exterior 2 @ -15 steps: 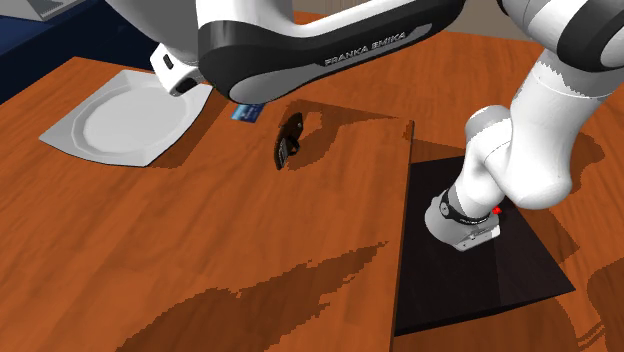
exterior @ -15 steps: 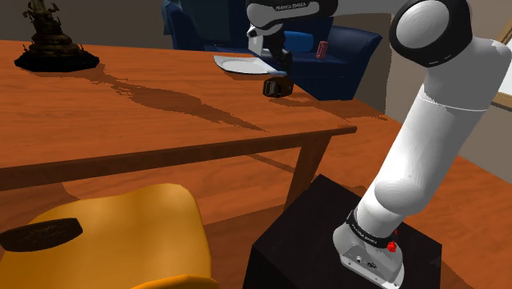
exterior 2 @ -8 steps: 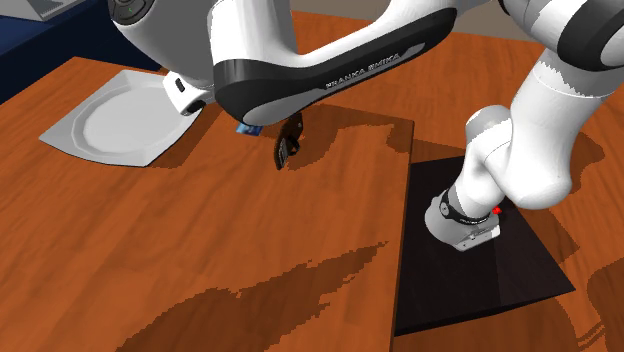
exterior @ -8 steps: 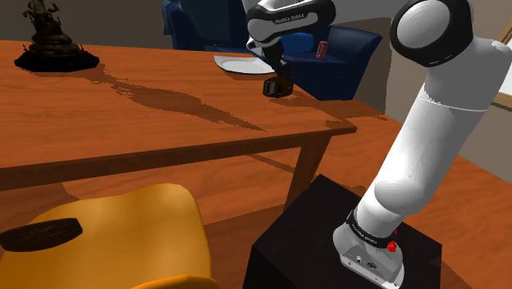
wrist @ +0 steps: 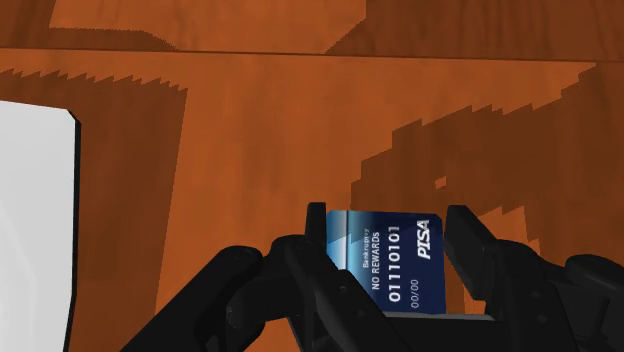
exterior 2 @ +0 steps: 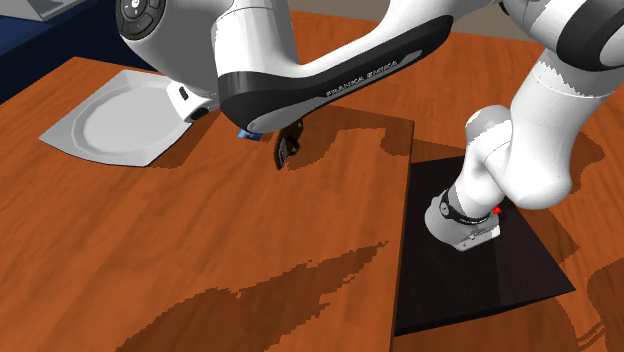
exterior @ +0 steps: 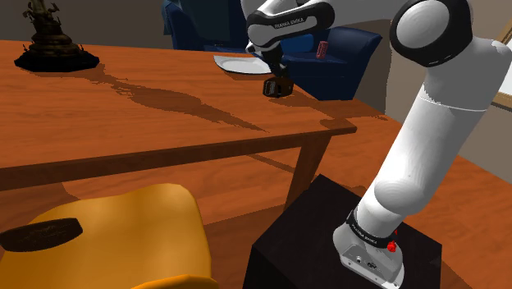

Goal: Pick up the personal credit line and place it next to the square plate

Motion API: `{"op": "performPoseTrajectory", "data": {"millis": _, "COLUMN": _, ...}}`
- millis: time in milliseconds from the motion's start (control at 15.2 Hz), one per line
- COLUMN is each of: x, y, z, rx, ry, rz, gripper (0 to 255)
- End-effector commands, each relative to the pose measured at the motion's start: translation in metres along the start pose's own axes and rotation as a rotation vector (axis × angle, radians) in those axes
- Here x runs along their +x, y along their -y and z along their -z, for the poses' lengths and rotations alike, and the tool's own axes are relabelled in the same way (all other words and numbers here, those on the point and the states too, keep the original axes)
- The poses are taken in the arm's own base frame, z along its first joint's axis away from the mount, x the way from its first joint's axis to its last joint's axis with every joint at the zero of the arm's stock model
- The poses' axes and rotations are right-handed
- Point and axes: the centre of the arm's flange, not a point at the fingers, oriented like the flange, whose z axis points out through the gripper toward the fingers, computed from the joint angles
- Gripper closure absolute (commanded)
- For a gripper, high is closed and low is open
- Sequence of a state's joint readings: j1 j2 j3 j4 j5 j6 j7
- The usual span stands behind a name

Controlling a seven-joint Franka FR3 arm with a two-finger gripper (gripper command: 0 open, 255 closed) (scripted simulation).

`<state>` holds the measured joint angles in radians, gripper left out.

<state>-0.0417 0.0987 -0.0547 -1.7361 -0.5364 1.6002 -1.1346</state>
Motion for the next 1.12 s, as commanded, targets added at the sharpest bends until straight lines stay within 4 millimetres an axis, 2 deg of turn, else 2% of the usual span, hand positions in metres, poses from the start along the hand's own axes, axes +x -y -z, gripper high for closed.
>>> {"op": "performPoseTrajectory", "data": {"millis": 0, "x": 0.000, "y": 0.000, "z": 0.000, "rx": 0.000, "ry": 0.000, "rz": 0.000, "gripper": 255}}
{"op": "performPoseTrajectory", "data": {"millis": 66, "x": 0.000, "y": 0.000, "z": 0.000, "rx": 0.000, "ry": 0.000, "rz": 0.000, "gripper": 0}}
{"op": "performPoseTrajectory", "data": {"millis": 396, "x": 0.000, "y": 0.000, "z": 0.000, "rx": 0.000, "ry": 0.000, "rz": 0.000, "gripper": 0}}
{"op": "performPoseTrajectory", "data": {"millis": 660, "x": 0.000, "y": 0.000, "z": 0.050, "rx": 0.000, "ry": 0.000, "rz": 0.000, "gripper": 0}}
{"op": "performPoseTrajectory", "data": {"millis": 1056, "x": 0.000, "y": 0.000, "z": 0.050, "rx": 0.000, "ry": 0.000, "rz": 0.000, "gripper": 0}}
